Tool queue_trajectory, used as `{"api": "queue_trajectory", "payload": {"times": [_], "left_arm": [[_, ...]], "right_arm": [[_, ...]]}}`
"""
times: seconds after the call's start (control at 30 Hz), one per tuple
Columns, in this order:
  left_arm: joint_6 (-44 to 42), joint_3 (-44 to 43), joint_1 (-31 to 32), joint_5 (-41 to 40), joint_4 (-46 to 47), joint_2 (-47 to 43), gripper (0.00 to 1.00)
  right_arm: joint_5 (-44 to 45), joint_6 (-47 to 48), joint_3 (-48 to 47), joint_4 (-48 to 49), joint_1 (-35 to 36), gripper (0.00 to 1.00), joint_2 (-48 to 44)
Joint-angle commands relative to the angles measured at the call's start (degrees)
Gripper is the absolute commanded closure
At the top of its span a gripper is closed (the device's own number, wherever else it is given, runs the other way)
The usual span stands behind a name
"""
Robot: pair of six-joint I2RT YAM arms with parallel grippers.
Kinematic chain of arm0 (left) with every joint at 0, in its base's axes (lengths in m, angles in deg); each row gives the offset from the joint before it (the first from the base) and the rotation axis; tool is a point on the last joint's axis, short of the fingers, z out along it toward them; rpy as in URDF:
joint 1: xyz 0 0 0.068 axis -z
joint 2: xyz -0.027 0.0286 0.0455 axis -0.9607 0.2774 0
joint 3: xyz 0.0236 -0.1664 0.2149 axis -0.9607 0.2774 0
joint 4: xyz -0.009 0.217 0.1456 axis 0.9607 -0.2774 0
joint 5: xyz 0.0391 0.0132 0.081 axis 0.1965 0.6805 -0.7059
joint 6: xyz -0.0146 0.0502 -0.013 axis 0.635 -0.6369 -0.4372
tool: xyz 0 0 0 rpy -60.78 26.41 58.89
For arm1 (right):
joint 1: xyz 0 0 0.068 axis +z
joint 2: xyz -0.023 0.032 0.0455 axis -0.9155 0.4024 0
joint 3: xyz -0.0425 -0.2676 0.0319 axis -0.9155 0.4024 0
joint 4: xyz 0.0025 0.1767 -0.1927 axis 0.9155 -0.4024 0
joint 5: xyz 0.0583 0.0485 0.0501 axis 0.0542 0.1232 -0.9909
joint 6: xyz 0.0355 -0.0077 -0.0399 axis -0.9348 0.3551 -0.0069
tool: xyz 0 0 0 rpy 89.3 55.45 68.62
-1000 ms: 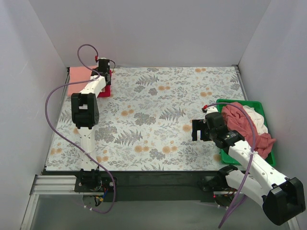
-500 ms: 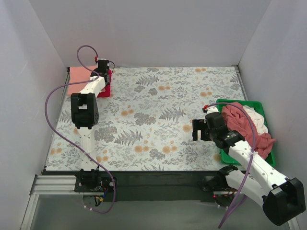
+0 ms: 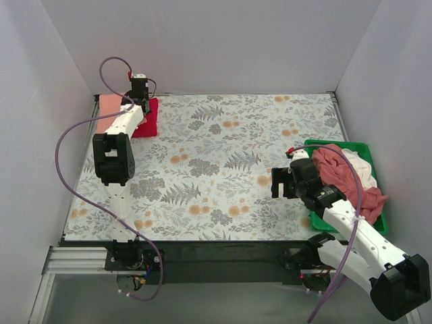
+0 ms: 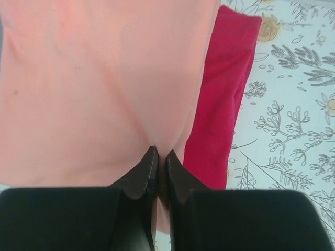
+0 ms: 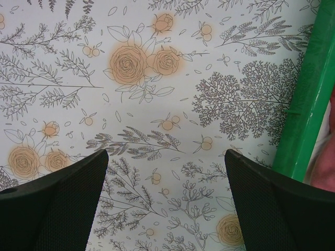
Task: Fold and stack the t-shirts
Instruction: Neatly place the folded tshirt to the corner
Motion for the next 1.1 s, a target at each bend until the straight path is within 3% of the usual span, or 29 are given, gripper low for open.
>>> {"api": "queue_trajectory", "payload": {"times": [0.0,0.23,0.43,0.5,0.53,0.57,0.67,0.83,0.97,1.07], "left_arm": [[-0.98,1.03,0.18,2.81,2.46,-6.16,1.00],[-0.98,2.71,1.85,6.68,2.55,-5.11,1.00],[-1.86,3.85,4.31,4.40,2.55,-0.20,0.98],[-1.77,3.67,4.57,1.95,2.46,1.04,0.81],[-1.60,3.32,4.57,1.33,2.37,1.57,0.59],[-1.34,2.97,4.57,0.63,2.11,1.40,0.52],[-1.07,1.92,4.57,1.06,0.71,-1.31,0.11],[2.09,-2.74,4.84,4.31,-3.25,-8.87,0.09],[9.71,-7.30,6.15,3.00,-9.73,-15.55,0.08],[16.82,-5.13,8.26,1.50,-13.25,-21.70,0.07]], "right_arm": [[1.02,-0.30,-0.85,-0.10,-0.18,0.02,-1.24],[1.02,-0.21,-0.84,-0.11,-0.18,0.02,-1.07],[1.02,-0.12,-0.93,-0.11,-0.09,0.02,-1.06],[0.84,-0.12,-0.93,-0.19,-0.18,0.02,-1.15],[0.84,-0.03,-0.93,-0.11,-0.18,0.02,-1.24],[0.84,-0.12,-0.93,-0.28,-0.18,0.01,-1.33],[1.11,-0.03,-1.02,-0.19,-0.18,0.02,-1.68],[1.20,-0.12,-1.46,-0.19,-0.09,0.02,-1.86],[0.76,-0.30,-1.99,-0.19,-0.18,0.02,-2.29],[0.75,-1.17,-2.43,-0.10,-0.09,0.02,-2.91]]}}
